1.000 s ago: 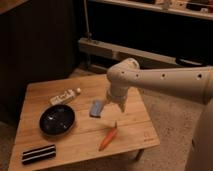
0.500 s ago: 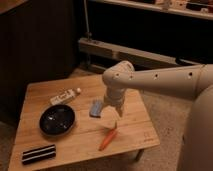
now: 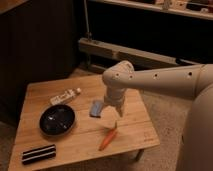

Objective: Drag the pepper across the table

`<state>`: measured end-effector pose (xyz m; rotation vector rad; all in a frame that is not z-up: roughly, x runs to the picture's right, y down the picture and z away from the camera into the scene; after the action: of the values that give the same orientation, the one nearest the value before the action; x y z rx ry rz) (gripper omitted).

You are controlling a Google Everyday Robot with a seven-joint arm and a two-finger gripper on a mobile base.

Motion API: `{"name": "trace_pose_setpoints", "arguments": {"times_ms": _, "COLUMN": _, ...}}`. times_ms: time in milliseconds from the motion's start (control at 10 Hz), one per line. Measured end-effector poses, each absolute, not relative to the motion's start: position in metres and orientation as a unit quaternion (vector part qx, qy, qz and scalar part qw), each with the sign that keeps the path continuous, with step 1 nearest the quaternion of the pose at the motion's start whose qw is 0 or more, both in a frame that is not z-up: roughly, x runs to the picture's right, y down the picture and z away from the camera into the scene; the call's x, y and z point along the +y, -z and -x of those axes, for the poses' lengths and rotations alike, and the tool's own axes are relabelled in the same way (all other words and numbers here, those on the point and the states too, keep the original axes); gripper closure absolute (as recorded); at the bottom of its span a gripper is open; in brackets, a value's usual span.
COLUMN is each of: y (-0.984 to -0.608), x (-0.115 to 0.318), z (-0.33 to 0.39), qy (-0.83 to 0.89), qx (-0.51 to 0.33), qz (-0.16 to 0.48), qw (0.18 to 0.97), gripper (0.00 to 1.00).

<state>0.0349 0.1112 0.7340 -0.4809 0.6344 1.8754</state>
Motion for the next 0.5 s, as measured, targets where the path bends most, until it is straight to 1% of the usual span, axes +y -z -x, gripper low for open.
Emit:
{"name": "trace_pose_setpoints", "arguments": {"times_ms": 200, "y": -0.724, "x": 0.123, "z": -0.052, "qy": -0.786, "qx": 0.272, "qz": 0.195, "qw": 0.52, "gripper": 0.35}}
{"name": "trace_pose_setpoints", "arguments": {"times_ms": 500, "y": -0.71, "x": 0.138, "z": -0.075, "qy": -0.802, "qx": 0.243, "qz": 0.209, "qw": 0.504, "gripper": 0.35}}
